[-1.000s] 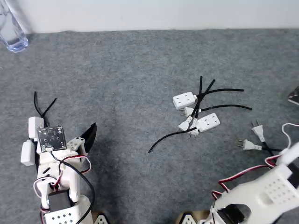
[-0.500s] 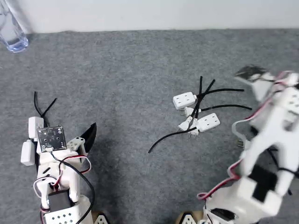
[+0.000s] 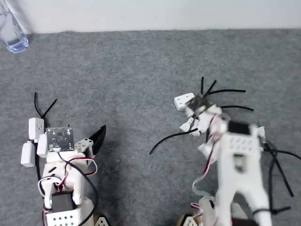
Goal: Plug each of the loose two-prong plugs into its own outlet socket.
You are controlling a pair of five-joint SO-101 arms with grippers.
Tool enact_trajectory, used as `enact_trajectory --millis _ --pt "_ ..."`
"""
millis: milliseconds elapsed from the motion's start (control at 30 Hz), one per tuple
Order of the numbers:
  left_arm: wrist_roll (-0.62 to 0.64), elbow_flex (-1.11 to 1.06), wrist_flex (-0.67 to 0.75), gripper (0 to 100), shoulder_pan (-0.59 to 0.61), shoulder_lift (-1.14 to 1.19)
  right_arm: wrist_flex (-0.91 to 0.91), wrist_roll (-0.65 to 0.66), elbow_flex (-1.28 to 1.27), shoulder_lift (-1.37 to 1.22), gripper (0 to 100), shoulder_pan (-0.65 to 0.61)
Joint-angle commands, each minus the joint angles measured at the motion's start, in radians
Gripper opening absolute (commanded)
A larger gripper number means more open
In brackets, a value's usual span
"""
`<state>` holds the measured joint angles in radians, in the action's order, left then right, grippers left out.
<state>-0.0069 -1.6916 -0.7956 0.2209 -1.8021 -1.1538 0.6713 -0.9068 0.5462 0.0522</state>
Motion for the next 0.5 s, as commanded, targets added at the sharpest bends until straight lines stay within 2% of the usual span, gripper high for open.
enact_trajectory --millis 0,200,333,467 --pt "-0.008 0.01 -0.006 38 -0.031 -0.011 0.18 -0.137 -0.153 0.143 17.7 -0.059" --pt "-0.003 0.01 -0.046 38 -0.043 -0.011 0.318 -0.198 -0.336 0.269 17.7 -0.081" --pt "-0.006 0.01 -0.149 38 -0.17 -0.014 0.452 -0.193 -0.479 0.32 17.4 -0.077" --pt "-0.002 0.012 -0.201 38 -0.244 -0.015 0.424 -0.196 -0.502 0.397 17.3 -0.077"
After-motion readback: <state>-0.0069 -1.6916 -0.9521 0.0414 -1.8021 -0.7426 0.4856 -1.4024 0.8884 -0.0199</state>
